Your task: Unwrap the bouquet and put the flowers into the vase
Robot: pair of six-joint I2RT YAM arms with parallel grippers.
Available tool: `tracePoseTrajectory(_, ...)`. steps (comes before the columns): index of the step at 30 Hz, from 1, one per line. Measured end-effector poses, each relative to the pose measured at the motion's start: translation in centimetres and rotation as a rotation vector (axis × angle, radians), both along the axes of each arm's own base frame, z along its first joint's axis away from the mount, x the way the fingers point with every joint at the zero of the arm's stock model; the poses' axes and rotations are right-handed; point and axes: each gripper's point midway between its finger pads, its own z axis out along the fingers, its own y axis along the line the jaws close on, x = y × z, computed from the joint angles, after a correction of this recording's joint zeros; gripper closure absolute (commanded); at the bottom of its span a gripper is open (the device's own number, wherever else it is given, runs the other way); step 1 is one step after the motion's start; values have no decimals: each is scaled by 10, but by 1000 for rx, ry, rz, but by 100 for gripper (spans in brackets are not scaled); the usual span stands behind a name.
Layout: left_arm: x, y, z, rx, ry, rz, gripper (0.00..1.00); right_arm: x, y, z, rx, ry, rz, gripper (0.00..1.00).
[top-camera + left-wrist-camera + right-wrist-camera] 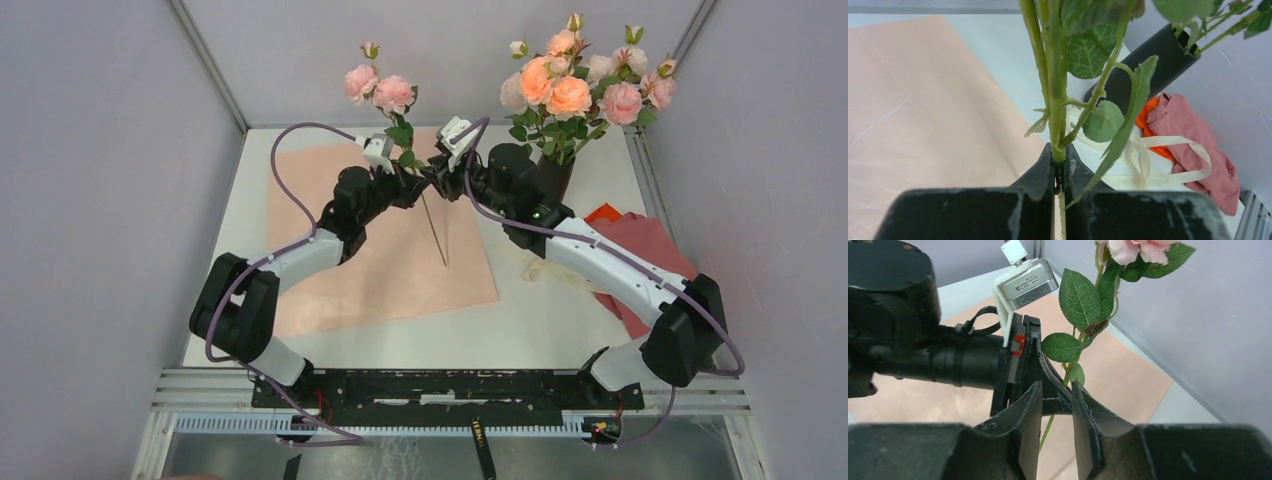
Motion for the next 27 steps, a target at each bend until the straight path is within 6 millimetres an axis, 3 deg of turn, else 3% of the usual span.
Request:
tracePoseTrajectory(8, -30, -19, 22, 31, -67, -85, 98, 22, 18, -34, -54, 55, 1, 67)
tracePoseTrajectory(13, -41, -23, 37, 31, -103, -99, 98, 25, 21, -28, -44, 45, 6, 72)
tracePoseTrajectory(18, -40, -20, 39, 45, -116, -84, 98, 25, 22, -25, -35, 45, 7, 100)
tracePoseTrajectory(27, -40, -16, 39, 71, -122, -65, 97, 25, 23, -24, -28, 46, 3, 100)
